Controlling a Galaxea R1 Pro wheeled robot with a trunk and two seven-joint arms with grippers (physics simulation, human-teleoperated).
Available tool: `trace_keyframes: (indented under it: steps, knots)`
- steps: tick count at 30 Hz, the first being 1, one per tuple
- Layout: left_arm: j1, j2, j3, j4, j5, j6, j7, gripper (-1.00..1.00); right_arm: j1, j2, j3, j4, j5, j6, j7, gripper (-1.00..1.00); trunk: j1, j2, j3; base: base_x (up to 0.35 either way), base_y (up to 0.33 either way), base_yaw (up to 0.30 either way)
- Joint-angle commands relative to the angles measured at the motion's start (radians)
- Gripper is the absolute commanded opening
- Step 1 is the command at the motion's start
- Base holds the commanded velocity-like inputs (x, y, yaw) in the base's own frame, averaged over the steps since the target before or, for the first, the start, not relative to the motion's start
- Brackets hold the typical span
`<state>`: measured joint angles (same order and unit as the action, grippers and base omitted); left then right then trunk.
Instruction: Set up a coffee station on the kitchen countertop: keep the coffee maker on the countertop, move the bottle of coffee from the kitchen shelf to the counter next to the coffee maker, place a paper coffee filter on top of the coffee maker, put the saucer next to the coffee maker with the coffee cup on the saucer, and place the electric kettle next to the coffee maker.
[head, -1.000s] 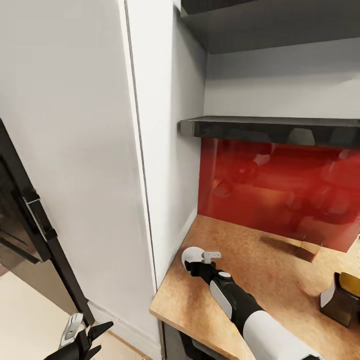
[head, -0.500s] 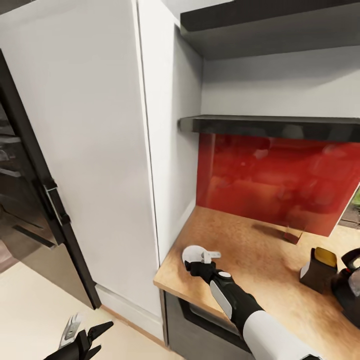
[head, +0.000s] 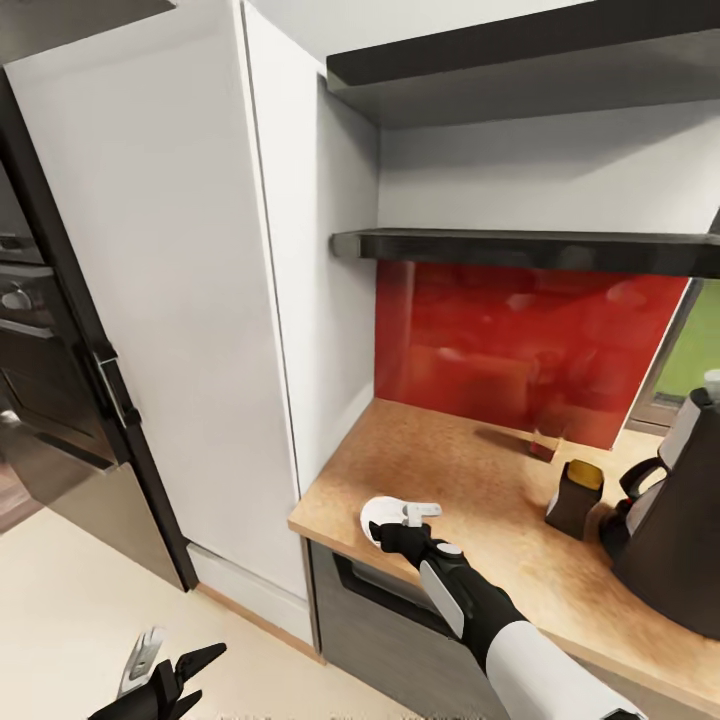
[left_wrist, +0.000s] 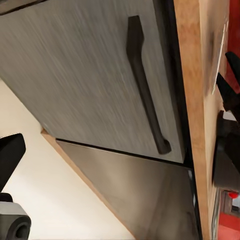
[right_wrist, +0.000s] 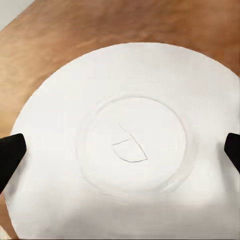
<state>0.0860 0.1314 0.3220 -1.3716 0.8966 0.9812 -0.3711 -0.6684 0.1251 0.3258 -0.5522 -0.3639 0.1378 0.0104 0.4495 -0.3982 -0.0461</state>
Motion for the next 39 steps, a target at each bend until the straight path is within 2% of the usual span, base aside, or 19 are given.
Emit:
trace_keyframes:
  steps: [1,7,14,17,22,26,29,33,36,39]
  knots:
    - [0.000,0.000,0.002,-0.001,-0.005,0.004,-0.006,1.00,0.000,-0.001,0.001,0.015,-0.003,0.003,-0.001,1.00,0.000,-0.002,-0.002,-0.164,-0.236,0.000]
    - [-0.001,0.000,0.002,0.000,-0.005,0.003,-0.006,1.00,0.000,-0.001,0.001,0.014,-0.003,0.003,-0.002,1.00,0.000,-0.002,-0.002,-0.144,-0.217,0.000]
    - [-0.003,-0.001,-0.002,-0.003,-0.004,0.002,-0.020,1.00,0.000,0.001,-0.003,-0.008,-0.004,0.005,-0.003,1.00,0.000,-0.002,-0.002,-0.028,-0.041,0.000]
    - [-0.007,0.001,0.000,-0.006,-0.004,0.002,-0.065,1.00,0.000,0.002,-0.004,-0.076,-0.003,0.008,-0.004,1.00,0.000,-0.002,-0.002,-0.003,-0.005,0.000]
    - [-0.013,0.011,0.003,-0.010,-0.005,0.003,-0.216,1.00,0.000,0.003,-0.005,-0.254,-0.002,0.025,-0.009,1.00,0.000,-0.002,-0.002,-0.001,-0.001,0.000]
    - [-0.015,0.017,0.004,-0.011,-0.005,0.005,-0.273,1.00,0.000,0.003,-0.005,-0.350,-0.003,0.081,-0.012,1.00,0.000,-0.002,-0.002,0.000,0.000,0.000]
    - [-0.017,0.029,0.004,-0.012,-0.002,0.010,-0.289,1.00,0.000,0.004,-0.005,-0.421,-0.003,0.144,-0.013,1.00,0.000,-0.002,-0.002,0.000,0.000,0.000]
    - [-0.027,0.061,0.005,-0.024,0.005,0.017,-0.302,1.00,0.000,0.005,-0.005,-0.515,-0.004,0.201,-0.014,1.00,0.000,-0.002,-0.002,0.000,0.000,0.000]
    - [-0.043,0.092,0.005,-0.034,0.008,0.023,-0.322,1.00,0.000,0.005,-0.007,-0.566,-0.006,0.249,-0.015,1.00,0.000,-0.002,-0.002,0.000,0.000,0.000]
    - [-0.062,0.110,0.005,-0.035,0.010,0.031,-0.332,1.00,0.000,0.002,-0.013,-0.582,-0.009,0.311,-0.012,1.00,0.000,-0.002,-0.002,0.000,0.000,0.000]
